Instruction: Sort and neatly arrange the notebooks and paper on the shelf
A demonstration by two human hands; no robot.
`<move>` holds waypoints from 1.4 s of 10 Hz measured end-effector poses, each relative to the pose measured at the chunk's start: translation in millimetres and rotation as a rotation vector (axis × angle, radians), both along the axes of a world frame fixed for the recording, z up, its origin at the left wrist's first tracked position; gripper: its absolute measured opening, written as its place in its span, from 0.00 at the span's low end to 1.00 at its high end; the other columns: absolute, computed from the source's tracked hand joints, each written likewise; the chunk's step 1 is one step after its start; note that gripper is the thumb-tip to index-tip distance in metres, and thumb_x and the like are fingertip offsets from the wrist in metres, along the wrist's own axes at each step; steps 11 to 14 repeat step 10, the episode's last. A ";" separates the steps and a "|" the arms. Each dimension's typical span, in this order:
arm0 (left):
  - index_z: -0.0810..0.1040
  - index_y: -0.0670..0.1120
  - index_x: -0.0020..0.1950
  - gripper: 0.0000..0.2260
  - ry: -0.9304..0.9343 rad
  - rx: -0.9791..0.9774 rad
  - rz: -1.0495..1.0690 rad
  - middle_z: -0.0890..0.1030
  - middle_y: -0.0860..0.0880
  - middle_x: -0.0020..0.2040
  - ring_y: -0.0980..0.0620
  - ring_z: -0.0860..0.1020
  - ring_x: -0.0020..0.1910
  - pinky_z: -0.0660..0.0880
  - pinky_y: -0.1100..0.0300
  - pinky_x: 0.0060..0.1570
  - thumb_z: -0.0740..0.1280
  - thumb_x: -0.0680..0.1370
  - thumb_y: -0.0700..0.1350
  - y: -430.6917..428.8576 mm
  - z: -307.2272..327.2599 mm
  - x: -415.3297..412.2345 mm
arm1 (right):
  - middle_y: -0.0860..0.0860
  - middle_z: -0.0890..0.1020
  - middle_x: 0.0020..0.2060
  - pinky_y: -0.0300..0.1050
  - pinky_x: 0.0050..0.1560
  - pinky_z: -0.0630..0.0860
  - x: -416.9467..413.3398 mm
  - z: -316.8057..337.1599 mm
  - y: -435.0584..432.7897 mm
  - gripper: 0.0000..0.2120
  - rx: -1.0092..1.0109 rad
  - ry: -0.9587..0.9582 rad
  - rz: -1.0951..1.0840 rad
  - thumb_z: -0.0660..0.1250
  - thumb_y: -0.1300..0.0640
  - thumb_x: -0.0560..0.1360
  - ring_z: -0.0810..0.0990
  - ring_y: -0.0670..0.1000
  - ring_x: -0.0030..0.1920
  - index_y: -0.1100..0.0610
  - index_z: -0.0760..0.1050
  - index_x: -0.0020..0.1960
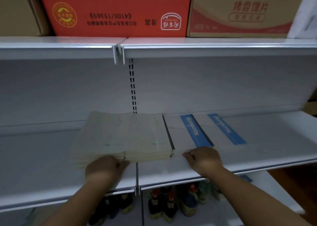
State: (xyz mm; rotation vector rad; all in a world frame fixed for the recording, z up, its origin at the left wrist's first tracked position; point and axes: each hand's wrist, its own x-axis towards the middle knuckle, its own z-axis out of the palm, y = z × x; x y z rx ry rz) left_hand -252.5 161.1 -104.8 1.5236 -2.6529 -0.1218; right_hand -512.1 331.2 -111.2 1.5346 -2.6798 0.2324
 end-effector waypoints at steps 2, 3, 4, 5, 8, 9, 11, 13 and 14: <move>0.82 0.51 0.47 0.28 0.073 -0.042 0.092 0.84 0.52 0.48 0.51 0.81 0.50 0.74 0.61 0.46 0.52 0.73 0.70 6.9 -9.8 3.0 | 0.48 0.84 0.46 0.41 0.44 0.74 2.7 -5.7 1.8 0.25 -0.020 0.057 -0.040 0.48 0.39 0.78 0.81 0.50 0.45 0.48 0.80 0.51; 0.82 0.51 0.47 0.29 0.091 -0.052 0.095 0.84 0.52 0.48 0.51 0.81 0.50 0.74 0.61 0.47 0.52 0.72 0.70 7.1 -10.1 4.4 | 0.48 0.84 0.43 0.41 0.42 0.74 4.0 -9.3 -0.3 0.30 -0.090 0.109 -0.041 0.42 0.36 0.76 0.81 0.49 0.43 0.47 0.81 0.48; 0.82 0.51 0.47 0.25 0.131 -0.063 0.088 0.84 0.51 0.48 0.50 0.80 0.50 0.74 0.61 0.46 0.53 0.74 0.67 12.6 -8.6 8.2 | 0.49 0.81 0.26 0.35 0.26 0.69 12.1 -11.4 3.1 0.23 -0.176 0.144 -0.063 0.53 0.47 0.75 0.78 0.48 0.26 0.51 0.81 0.30; 0.76 0.49 0.40 0.17 0.181 -0.106 0.051 0.81 0.48 0.41 0.48 0.80 0.46 0.71 0.60 0.39 0.54 0.76 0.58 28.0 -6.1 15.3 | 0.52 0.77 0.22 0.36 0.24 0.69 23.7 -14.8 16.3 0.13 -0.220 0.164 -0.110 0.57 0.57 0.66 0.76 0.52 0.21 0.57 0.76 0.26; 0.71 0.48 0.61 0.17 -0.063 0.059 -0.115 0.74 0.46 0.62 0.46 0.72 0.60 0.70 0.54 0.56 0.55 0.77 0.55 96.9 24.4 10.3 | 0.55 0.62 0.74 0.48 0.73 0.57 32.9 5.4 96.2 0.26 0.062 -0.052 0.126 0.52 0.44 0.77 0.60 0.54 0.73 0.54 0.63 0.72; 0.62 0.48 0.72 0.26 -0.100 0.132 -0.161 0.63 0.45 0.74 0.46 0.64 0.72 0.63 0.53 0.69 0.56 0.78 0.59 119.6 58.2 13.0 | 0.53 0.63 0.74 0.49 0.73 0.58 36.6 61.4 118.6 0.22 0.134 -0.202 0.252 0.57 0.44 0.76 0.59 0.53 0.74 0.50 0.68 0.68; 0.55 0.50 0.76 0.29 -0.141 0.048 -0.231 0.50 0.47 0.79 0.47 0.50 0.77 0.54 0.52 0.74 0.56 0.78 0.59 137.0 94.1 17.5 | 0.46 0.83 0.49 0.43 0.53 0.79 44.5 142.5 155.6 0.13 -0.196 -0.440 0.325 0.63 0.49 0.76 0.82 0.43 0.48 0.49 0.77 0.58; 0.55 0.50 0.76 0.29 -0.141 0.048 -0.231 0.50 0.47 0.79 0.47 0.50 0.77 0.54 0.52 0.74 0.56 0.78 0.59 137.0 94.1 17.5 | 0.46 0.83 0.49 0.43 0.53 0.79 44.5 142.5 155.6 0.13 -0.196 -0.440 0.325 0.63 0.49 0.76 0.82 0.43 0.48 0.49 0.77 0.58; 0.55 0.50 0.76 0.29 -0.141 0.048 -0.231 0.50 0.47 0.79 0.47 0.50 0.77 0.54 0.52 0.74 0.56 0.78 0.59 137.0 94.1 17.5 | 0.46 0.83 0.49 0.43 0.53 0.79 44.5 142.5 155.6 0.13 -0.196 -0.440 0.325 0.63 0.49 0.76 0.82 0.43 0.48 0.49 0.77 0.58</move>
